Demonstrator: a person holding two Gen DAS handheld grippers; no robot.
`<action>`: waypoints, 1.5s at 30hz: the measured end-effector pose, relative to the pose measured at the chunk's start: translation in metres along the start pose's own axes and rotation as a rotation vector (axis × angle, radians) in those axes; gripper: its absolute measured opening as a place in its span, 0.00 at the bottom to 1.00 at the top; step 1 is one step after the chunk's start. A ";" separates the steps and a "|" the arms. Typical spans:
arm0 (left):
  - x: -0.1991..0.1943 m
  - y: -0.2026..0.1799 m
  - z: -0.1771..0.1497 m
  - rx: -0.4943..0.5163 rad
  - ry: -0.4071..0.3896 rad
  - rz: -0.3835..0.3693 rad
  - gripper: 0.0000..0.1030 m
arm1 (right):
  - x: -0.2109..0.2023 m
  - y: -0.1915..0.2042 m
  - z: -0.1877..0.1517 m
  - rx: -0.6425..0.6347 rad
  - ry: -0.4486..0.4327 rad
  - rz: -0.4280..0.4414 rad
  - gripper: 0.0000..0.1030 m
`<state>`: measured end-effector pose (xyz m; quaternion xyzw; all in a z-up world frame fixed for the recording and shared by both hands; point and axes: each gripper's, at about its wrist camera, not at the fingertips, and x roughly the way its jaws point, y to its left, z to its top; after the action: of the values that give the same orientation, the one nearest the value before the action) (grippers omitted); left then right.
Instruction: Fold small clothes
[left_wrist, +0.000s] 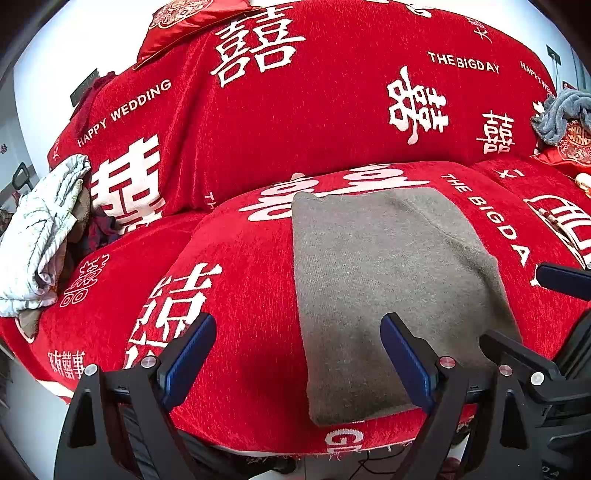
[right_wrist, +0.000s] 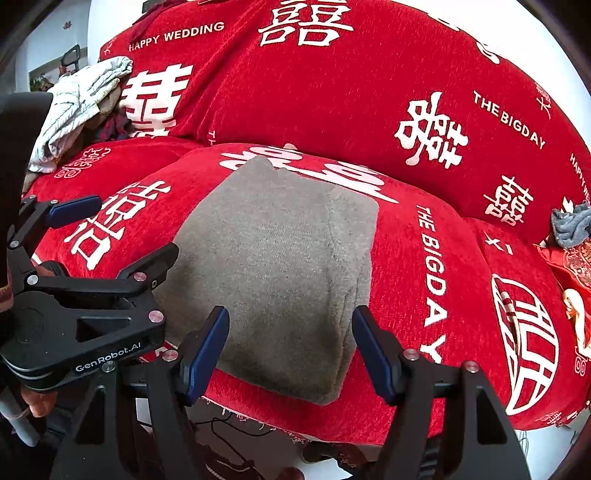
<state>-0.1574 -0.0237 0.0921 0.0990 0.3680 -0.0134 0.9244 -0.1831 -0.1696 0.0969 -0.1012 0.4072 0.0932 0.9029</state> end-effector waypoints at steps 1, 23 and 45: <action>0.000 0.000 0.000 0.000 -0.001 -0.001 0.89 | -0.001 0.001 0.000 0.000 -0.001 -0.001 0.70; -0.004 -0.003 0.000 0.011 -0.005 0.013 0.89 | -0.006 -0.003 0.002 0.005 -0.016 0.000 0.70; 0.003 -0.005 -0.003 0.024 0.009 0.022 0.89 | -0.004 -0.007 0.000 0.026 -0.019 0.006 0.70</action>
<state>-0.1576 -0.0277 0.0876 0.1145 0.3710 -0.0070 0.9215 -0.1839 -0.1763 0.1006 -0.0874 0.4000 0.0915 0.9078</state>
